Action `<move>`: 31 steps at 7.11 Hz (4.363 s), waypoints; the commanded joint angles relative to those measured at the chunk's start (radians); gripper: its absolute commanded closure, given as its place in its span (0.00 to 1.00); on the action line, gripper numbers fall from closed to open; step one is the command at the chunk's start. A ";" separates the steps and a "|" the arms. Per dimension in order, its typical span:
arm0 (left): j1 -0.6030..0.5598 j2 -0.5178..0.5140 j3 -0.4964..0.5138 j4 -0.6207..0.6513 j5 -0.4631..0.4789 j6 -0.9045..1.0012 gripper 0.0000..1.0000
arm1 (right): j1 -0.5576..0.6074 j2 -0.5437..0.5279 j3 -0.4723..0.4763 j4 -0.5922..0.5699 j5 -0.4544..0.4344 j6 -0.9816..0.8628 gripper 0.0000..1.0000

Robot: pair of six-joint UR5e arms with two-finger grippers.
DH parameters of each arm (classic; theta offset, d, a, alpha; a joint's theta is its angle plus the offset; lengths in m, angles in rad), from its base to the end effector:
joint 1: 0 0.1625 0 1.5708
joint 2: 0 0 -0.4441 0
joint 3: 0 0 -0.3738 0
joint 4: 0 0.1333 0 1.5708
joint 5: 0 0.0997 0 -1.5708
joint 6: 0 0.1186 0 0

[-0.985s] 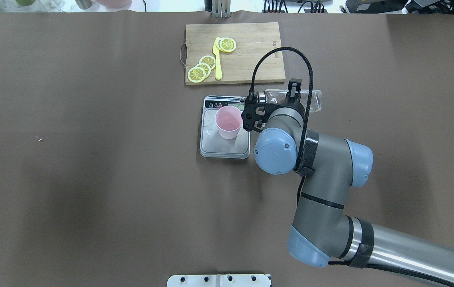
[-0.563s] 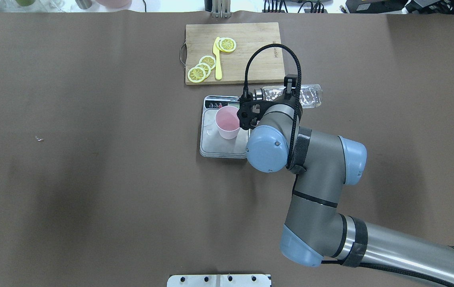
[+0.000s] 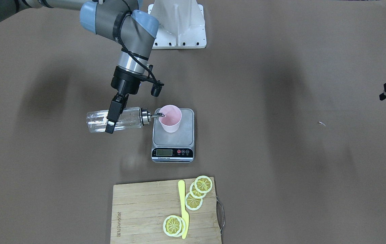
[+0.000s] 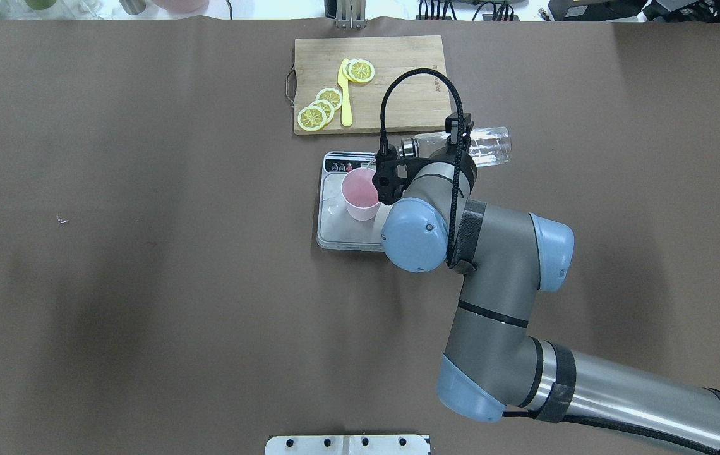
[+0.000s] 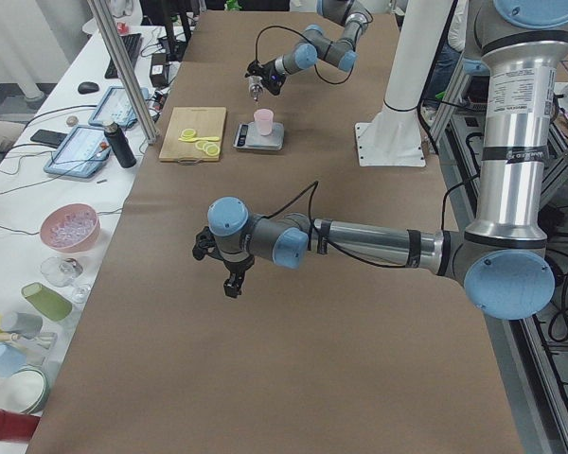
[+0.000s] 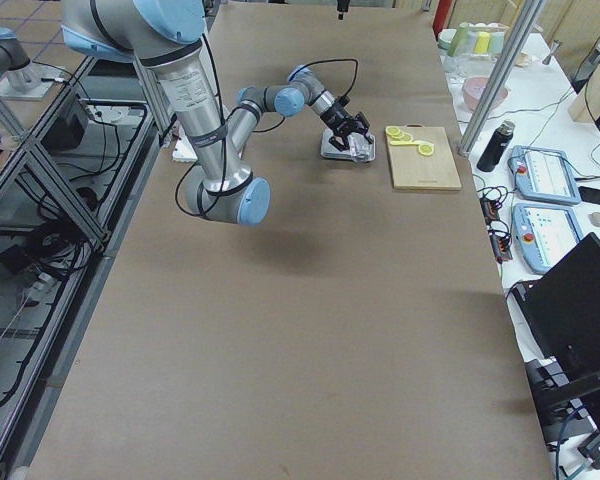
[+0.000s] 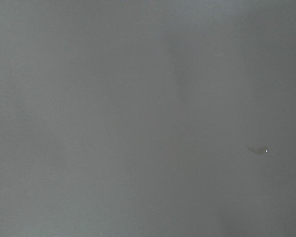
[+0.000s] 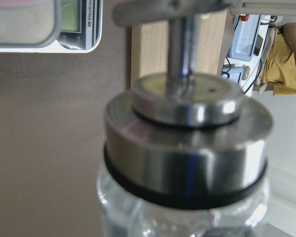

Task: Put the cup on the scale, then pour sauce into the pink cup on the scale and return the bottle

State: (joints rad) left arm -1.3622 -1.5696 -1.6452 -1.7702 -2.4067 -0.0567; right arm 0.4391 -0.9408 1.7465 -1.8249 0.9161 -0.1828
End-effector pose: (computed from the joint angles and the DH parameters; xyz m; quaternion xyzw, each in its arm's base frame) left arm 0.0571 -0.4885 0.6290 0.0699 0.4150 0.1237 0.8987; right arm -0.5053 -0.4644 0.2796 0.3707 0.1574 -0.4873 0.7748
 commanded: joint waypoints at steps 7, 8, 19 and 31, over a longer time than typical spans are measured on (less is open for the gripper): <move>-0.005 -0.021 -0.002 0.002 0.001 -0.003 0.01 | -0.028 -0.035 0.050 0.180 0.023 0.236 0.93; -0.006 -0.030 -0.002 0.003 0.001 -0.003 0.01 | -0.026 -0.044 0.076 0.211 0.064 0.288 0.93; -0.049 -0.109 -0.007 0.055 -0.011 0.006 0.01 | 0.139 -0.484 0.183 1.076 0.420 0.841 0.92; -0.051 -0.119 -0.010 0.055 -0.008 0.001 0.01 | 0.145 -0.601 -0.165 1.562 0.346 0.922 0.91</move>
State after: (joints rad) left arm -1.4128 -1.6896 -1.6541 -1.7150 -2.4140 -0.0529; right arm 0.5917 -1.5427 1.6055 -0.2920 1.2613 0.7392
